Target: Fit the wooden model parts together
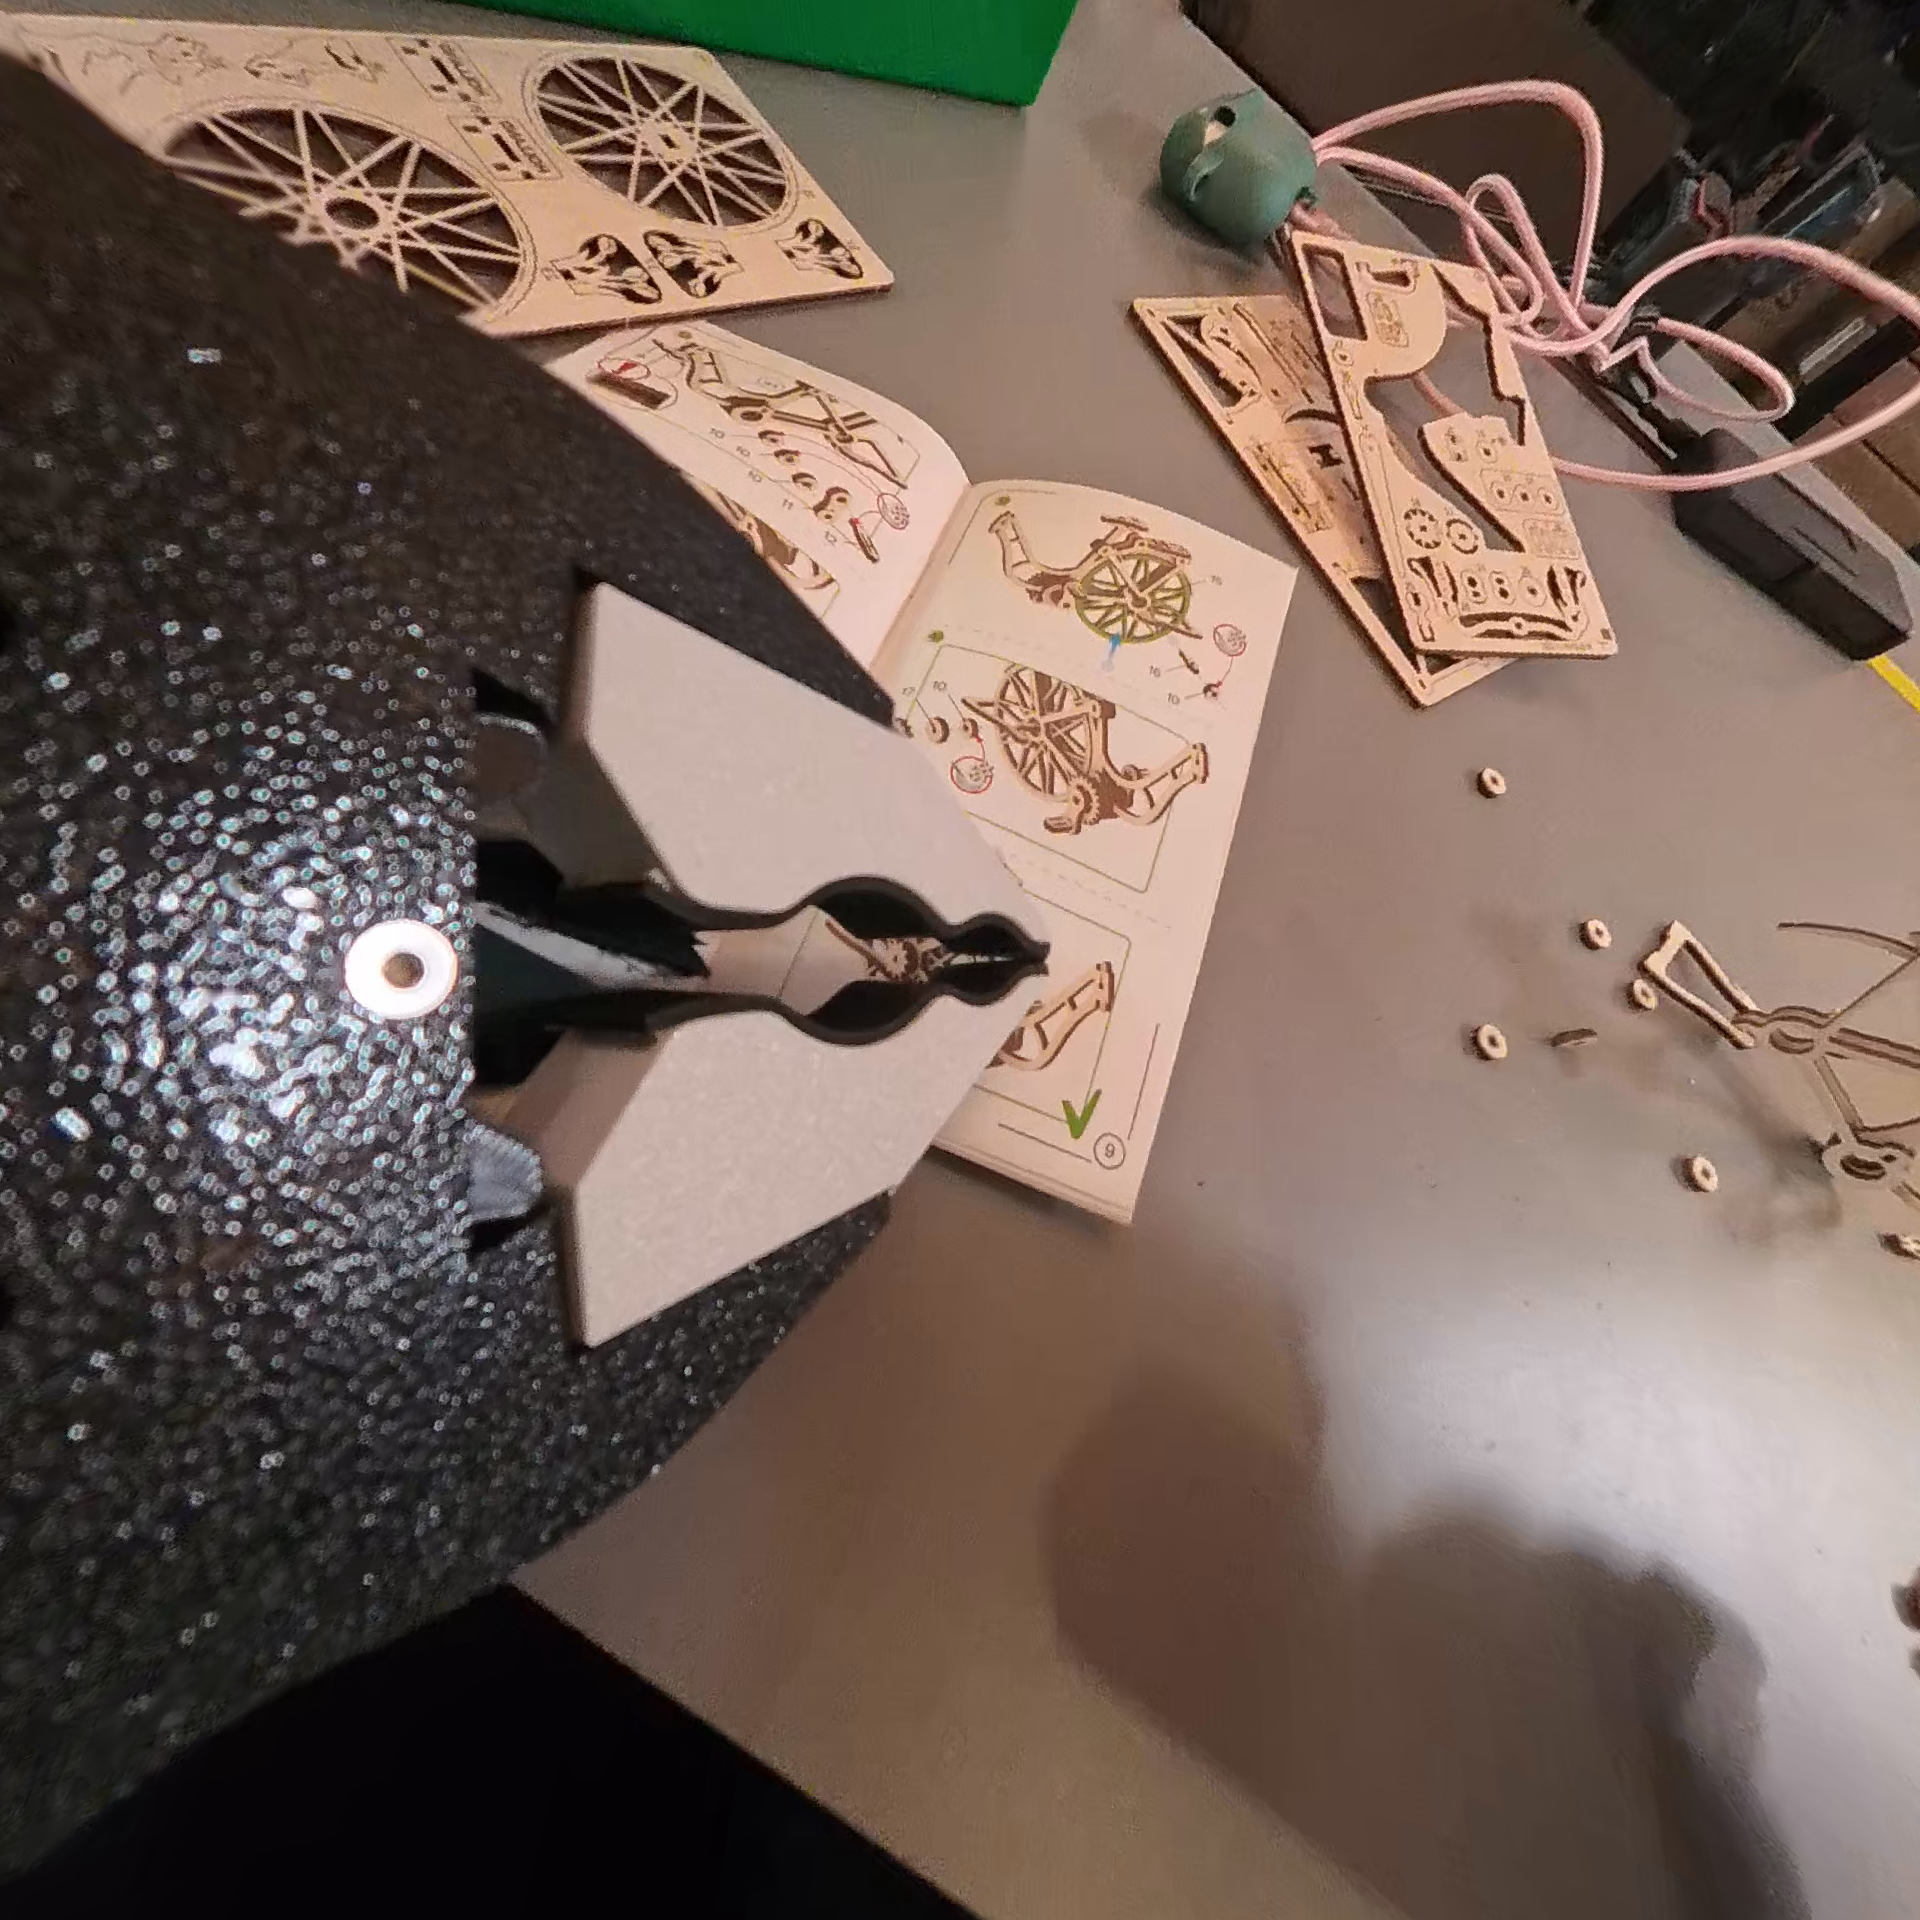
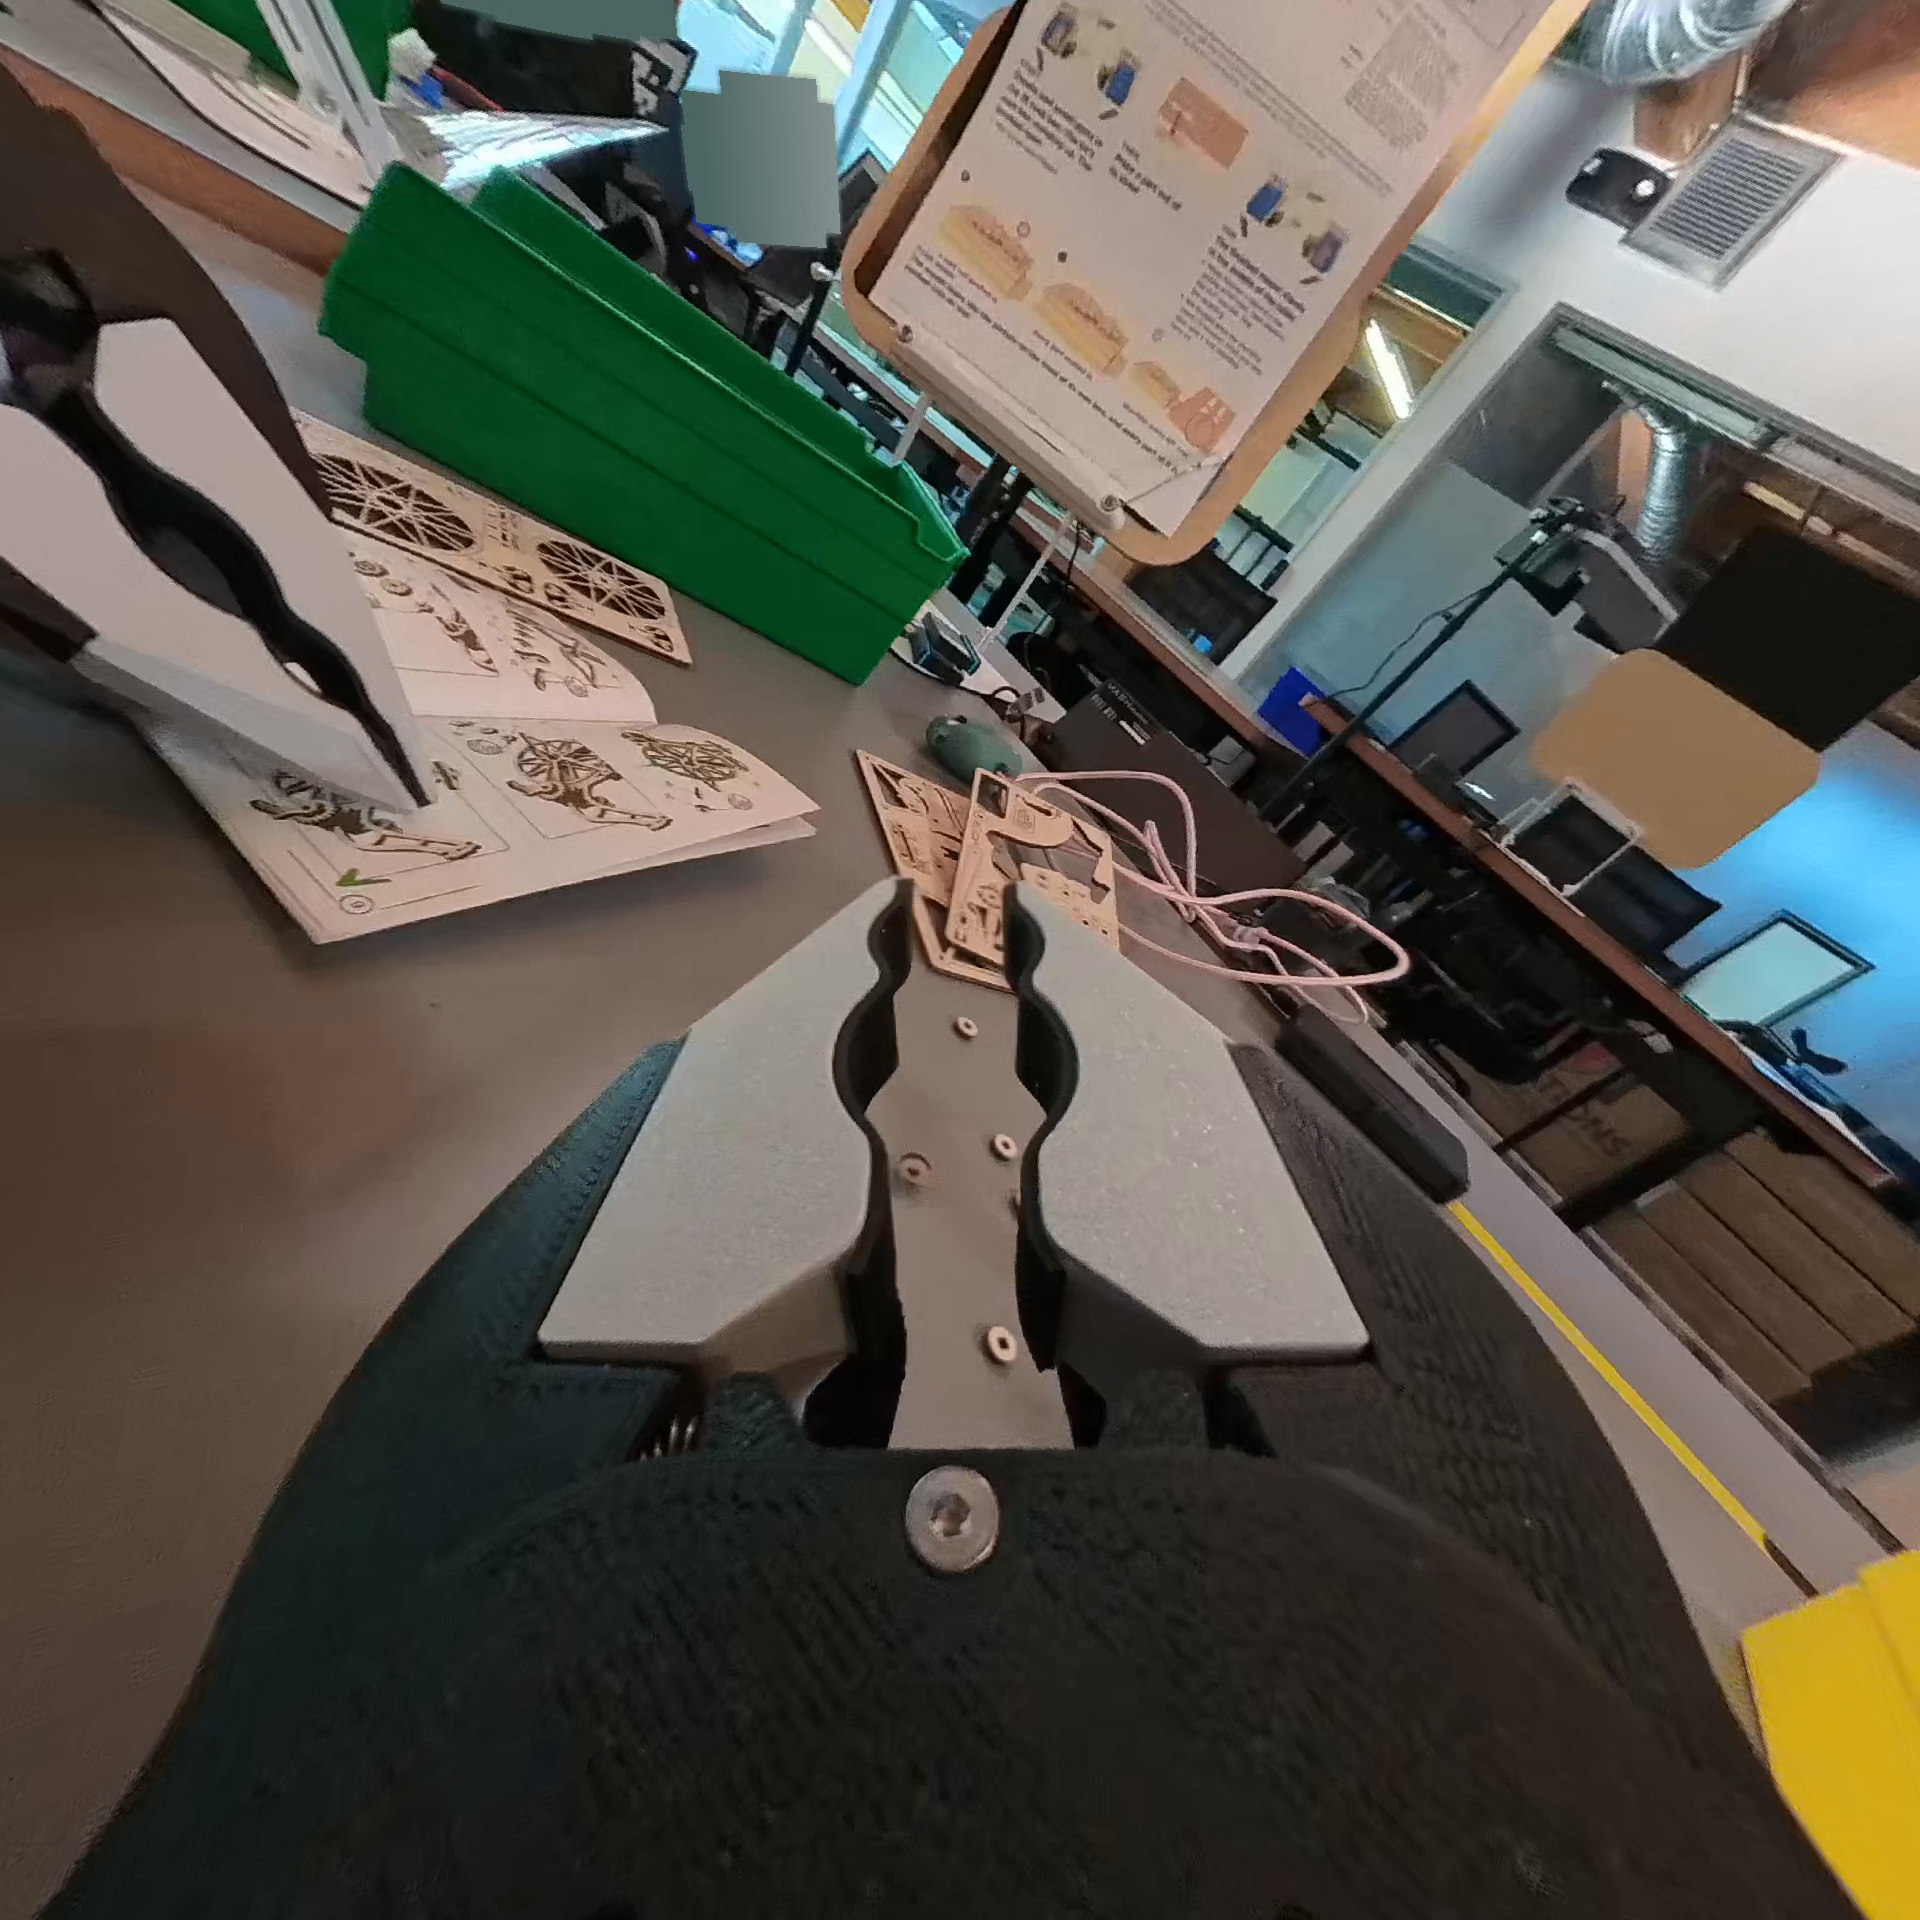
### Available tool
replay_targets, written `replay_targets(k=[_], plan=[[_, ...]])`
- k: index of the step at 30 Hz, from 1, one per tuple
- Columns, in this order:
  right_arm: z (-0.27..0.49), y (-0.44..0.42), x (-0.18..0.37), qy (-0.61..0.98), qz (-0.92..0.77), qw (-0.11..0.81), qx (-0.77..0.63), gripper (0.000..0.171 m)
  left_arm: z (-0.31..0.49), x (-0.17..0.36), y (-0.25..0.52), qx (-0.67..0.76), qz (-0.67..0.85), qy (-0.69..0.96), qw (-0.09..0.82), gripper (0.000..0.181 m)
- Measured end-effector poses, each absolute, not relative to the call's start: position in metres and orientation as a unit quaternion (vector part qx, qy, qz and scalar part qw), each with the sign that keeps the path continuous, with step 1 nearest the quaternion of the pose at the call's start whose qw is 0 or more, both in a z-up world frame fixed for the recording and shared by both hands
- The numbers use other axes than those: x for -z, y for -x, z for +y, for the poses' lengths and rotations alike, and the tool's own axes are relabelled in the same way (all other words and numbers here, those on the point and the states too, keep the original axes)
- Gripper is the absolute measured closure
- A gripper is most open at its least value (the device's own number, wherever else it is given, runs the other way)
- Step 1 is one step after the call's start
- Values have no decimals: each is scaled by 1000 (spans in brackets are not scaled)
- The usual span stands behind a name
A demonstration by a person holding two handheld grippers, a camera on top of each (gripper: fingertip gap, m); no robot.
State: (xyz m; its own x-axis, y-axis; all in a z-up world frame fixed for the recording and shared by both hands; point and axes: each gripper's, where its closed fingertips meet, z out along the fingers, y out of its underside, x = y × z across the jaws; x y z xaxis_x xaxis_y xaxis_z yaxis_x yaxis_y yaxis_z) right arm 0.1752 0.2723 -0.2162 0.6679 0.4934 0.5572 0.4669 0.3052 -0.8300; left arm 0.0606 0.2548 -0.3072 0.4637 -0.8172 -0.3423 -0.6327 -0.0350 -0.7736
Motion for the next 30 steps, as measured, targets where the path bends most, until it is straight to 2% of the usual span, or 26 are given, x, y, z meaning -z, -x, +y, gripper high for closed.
replay_targets(k=[9,22,26,30], plan=[[284,-202,215,609,-357,708,22,162,255,312,-61,173,483,749,420,181],[282,-199,218,623,-346,701,-25,163,255,313,-61,176,483,750,417,181],[282,-186,227,643,-364,670,-73,165,255,313,-61,176,483,750,417,181],[288,-176,243,681,-397,609,-85,160,255,313,-61,183,480,753,412,181]])
